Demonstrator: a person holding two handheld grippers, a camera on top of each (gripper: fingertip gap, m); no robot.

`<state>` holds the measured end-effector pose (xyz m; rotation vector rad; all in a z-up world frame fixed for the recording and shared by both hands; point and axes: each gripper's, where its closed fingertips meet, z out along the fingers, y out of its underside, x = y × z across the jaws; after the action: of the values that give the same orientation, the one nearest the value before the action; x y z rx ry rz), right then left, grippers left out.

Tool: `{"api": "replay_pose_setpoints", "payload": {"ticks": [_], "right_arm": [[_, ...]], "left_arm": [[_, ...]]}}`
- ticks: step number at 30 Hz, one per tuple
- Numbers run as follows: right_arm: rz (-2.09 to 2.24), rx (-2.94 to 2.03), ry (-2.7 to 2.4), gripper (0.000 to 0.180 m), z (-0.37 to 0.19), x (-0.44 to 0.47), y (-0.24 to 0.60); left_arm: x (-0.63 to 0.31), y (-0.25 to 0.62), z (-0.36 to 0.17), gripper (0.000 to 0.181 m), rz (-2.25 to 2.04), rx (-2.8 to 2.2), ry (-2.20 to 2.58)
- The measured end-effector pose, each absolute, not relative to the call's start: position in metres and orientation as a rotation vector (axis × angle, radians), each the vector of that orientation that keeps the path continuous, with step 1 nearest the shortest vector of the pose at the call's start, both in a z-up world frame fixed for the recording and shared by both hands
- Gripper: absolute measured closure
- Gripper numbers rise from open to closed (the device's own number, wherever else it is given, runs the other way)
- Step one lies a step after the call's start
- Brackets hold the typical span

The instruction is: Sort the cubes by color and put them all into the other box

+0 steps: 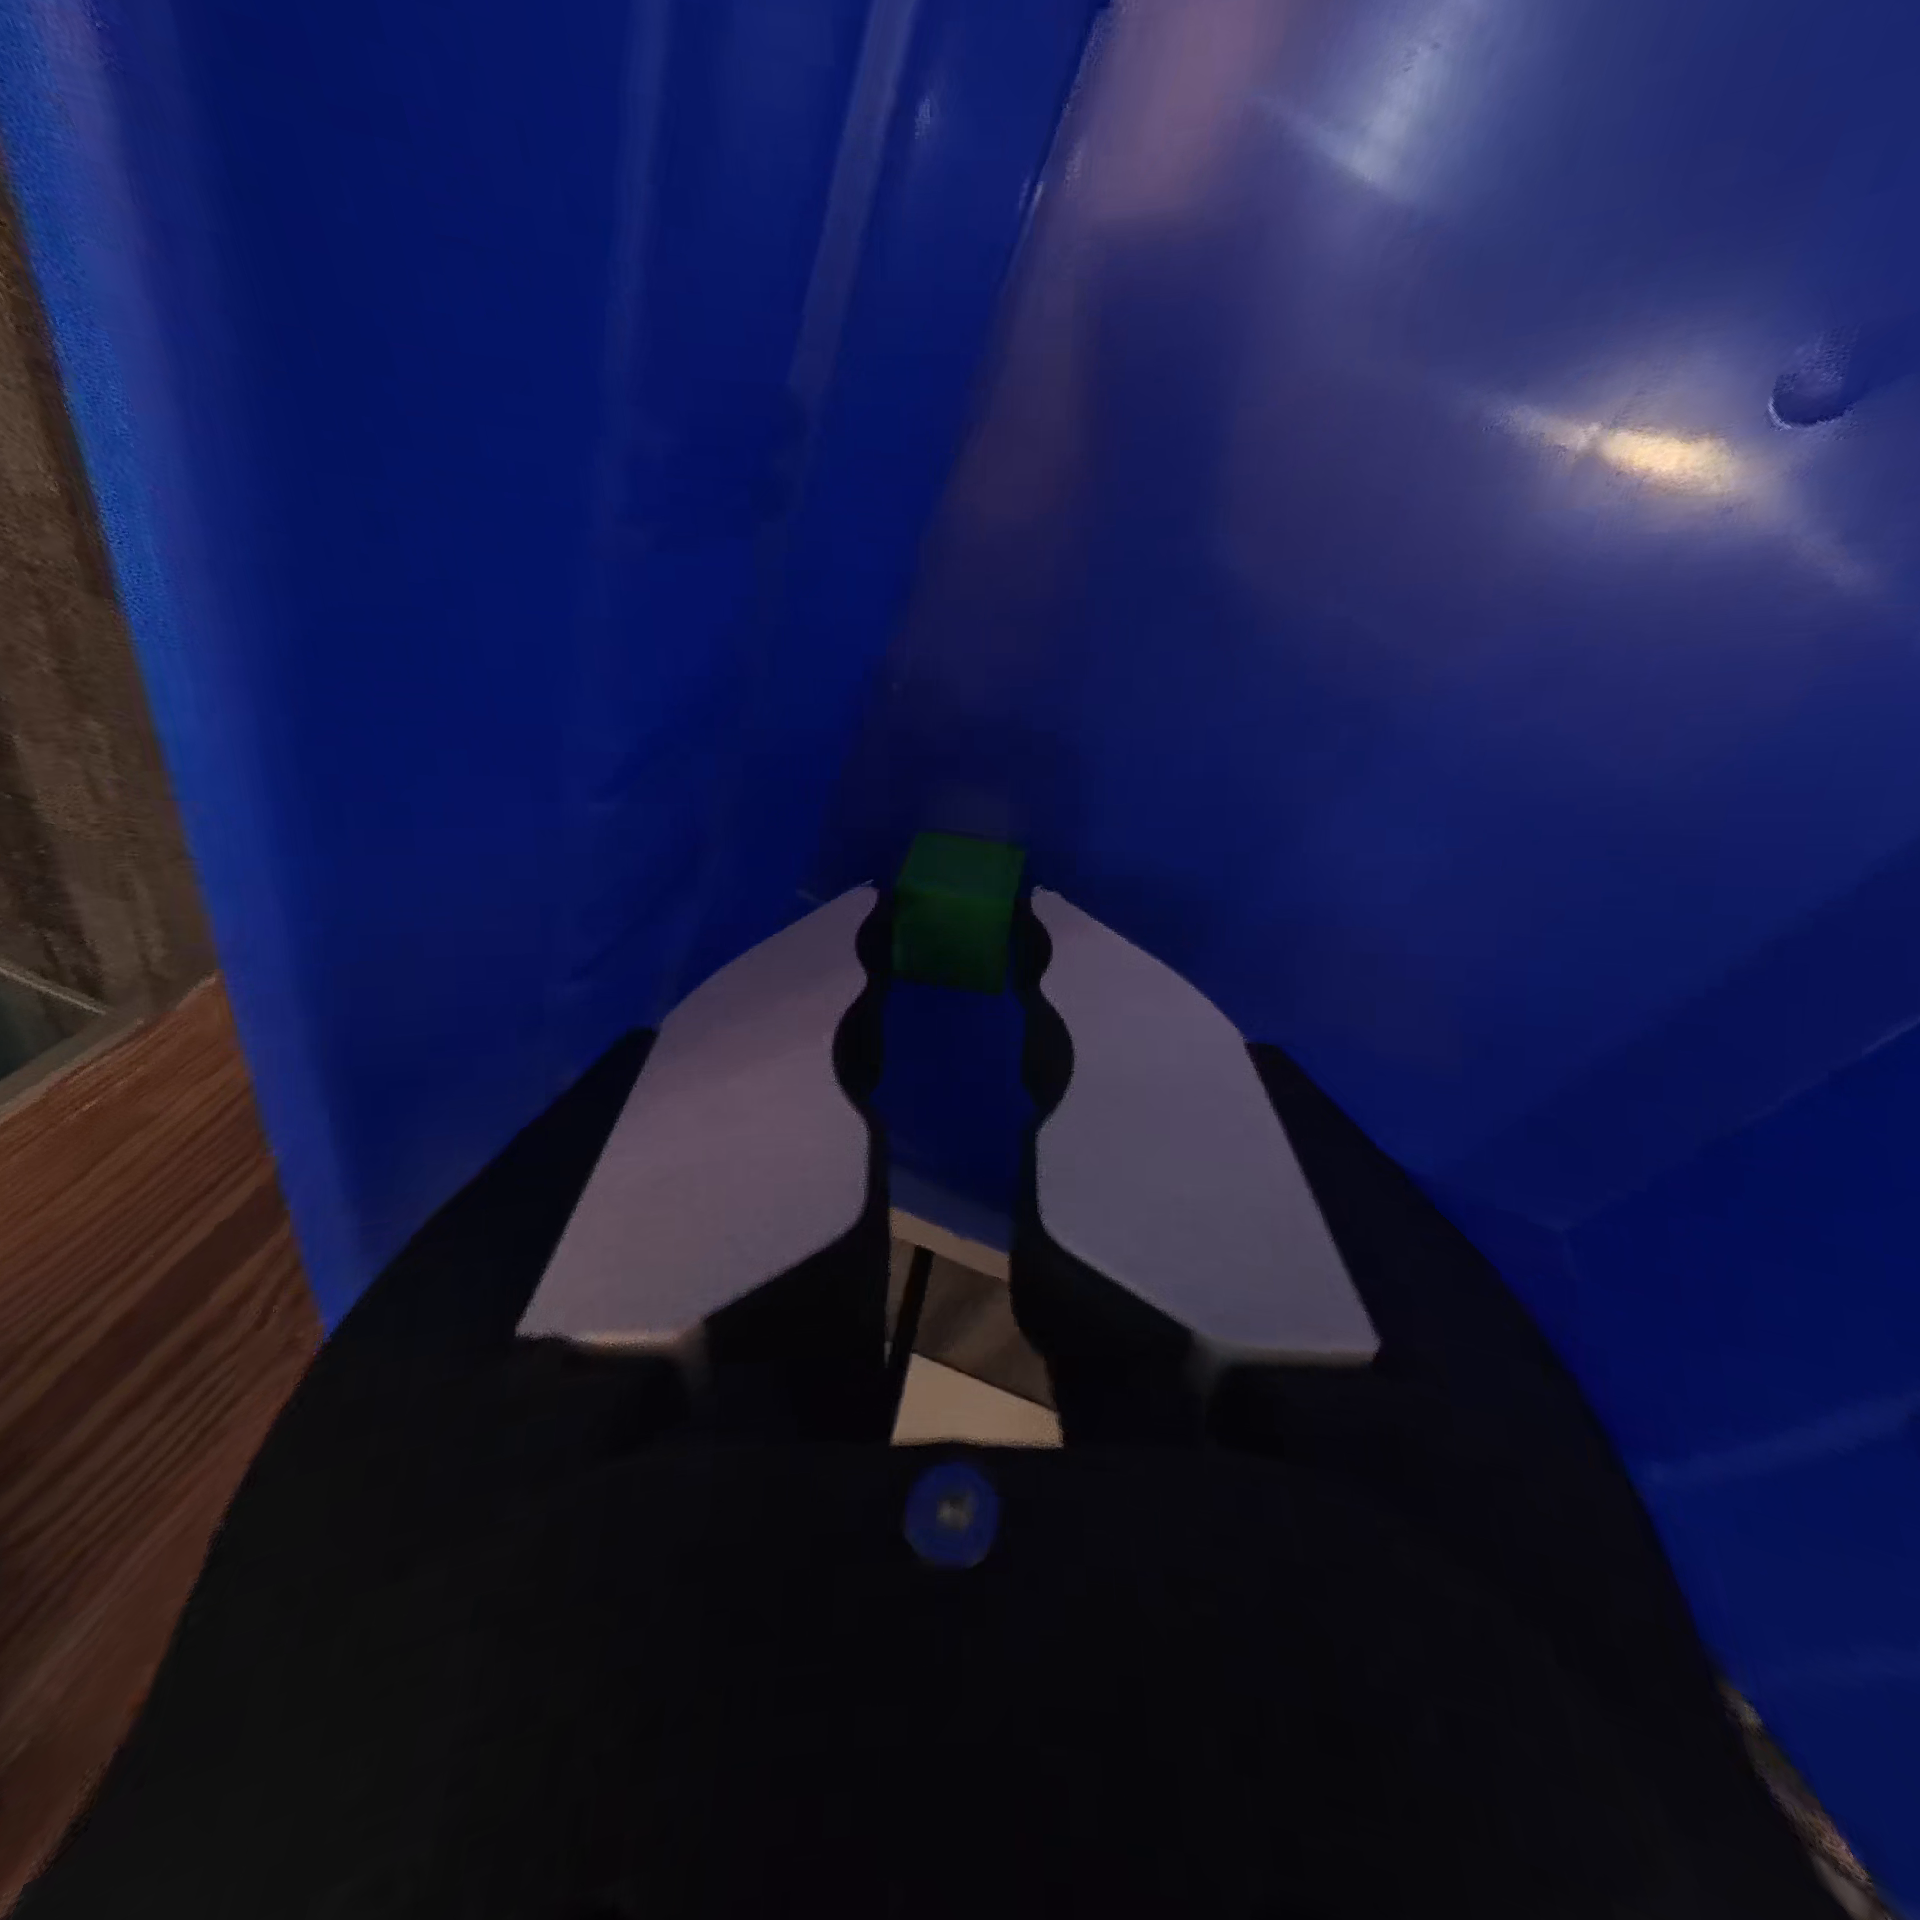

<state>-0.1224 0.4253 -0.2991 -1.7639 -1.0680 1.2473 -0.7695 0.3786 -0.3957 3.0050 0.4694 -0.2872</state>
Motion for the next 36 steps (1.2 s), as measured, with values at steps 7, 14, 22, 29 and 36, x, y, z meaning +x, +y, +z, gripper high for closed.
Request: {"api": "replay_pose_setpoints", "payload": {"ticks": [7,14,22,29,36], "right_arm": [[1.259,-1.759,-1.066,0.133,-0.299,-0.125,0.424],[1.308,-1.718,-0.965,0.133,-0.287,-0.127,0.43],[1.571,-1.641,-0.454,0.123,-0.244,-0.126,0.464],[2.065,-1.691,-0.177,0.115,-0.227,-0.17,0.462],[2.062,-1.893,-0.219,0.118,-0.241,-0.209,0.457]], "left_arm": [[-0.76,0.392,-0.382,0.159,-0.305,3.1,0.28],[-0.665,0.469,-0.303,0.158,0.013,3.614,-0.433],[-0.406,0.509,-0.204,0.159,0.902,3.599,-2.239],[-0.253,0.474,-0.209,0.16,2.049,2.811,-2.763],[-0.212,0.455,-0.23,0.159,2.172,2.547,-2.875]]}}
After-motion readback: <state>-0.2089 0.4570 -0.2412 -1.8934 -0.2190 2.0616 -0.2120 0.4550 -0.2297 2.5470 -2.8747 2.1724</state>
